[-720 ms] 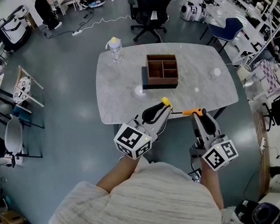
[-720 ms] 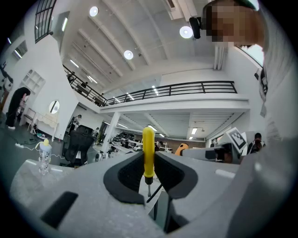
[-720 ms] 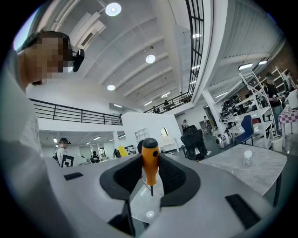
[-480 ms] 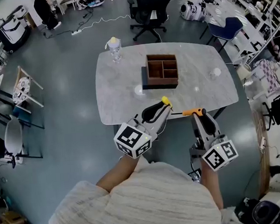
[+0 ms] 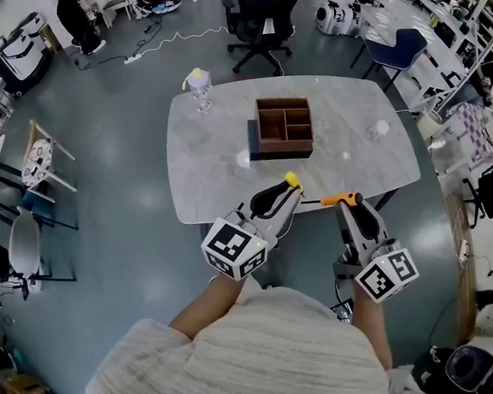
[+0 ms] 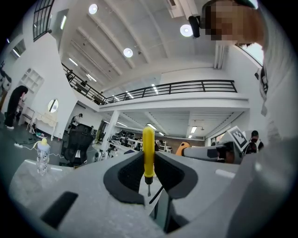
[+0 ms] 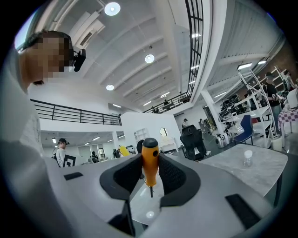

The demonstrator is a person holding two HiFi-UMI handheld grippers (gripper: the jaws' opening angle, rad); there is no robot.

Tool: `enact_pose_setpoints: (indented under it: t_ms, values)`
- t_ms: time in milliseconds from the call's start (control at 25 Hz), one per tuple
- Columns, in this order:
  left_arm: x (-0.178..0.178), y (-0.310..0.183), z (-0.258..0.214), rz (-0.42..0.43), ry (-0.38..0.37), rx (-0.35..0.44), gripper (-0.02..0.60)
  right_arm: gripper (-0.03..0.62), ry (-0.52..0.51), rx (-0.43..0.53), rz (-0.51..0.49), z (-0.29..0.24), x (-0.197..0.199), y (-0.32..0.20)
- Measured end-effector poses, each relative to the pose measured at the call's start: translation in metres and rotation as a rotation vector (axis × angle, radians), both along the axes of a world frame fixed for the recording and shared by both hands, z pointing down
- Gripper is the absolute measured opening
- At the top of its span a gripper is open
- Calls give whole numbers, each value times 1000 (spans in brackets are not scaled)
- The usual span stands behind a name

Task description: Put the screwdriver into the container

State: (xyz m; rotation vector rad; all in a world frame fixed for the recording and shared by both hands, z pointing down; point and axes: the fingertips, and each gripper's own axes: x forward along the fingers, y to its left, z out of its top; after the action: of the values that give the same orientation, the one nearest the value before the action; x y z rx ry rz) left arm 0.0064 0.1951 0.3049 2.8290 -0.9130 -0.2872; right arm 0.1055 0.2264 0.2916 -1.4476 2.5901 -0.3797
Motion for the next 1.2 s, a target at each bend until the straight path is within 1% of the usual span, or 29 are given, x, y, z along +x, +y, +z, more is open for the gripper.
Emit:
enact_pose_setpoints:
  t_ms: [80,320,560,880,1200]
  values:
    - [0,-3,2,-1,-1,-2,72,110,-9,2,-5,0,0,-2]
    - [-1,-15,7,-10,-7,-13,72,110,7,-15,-23,5,-5,-14]
    - [-3,-38,10,-8,-13,-18,72,110,10,-38,-21,9,-6,-40]
    - [-11,-98,9,-3,-19,-25,72,111,37,-50,-36,4,-20,-99]
    - [-27,-174,12,15,-24,-23,72,110,42,-53,-11,-3,-35,-173]
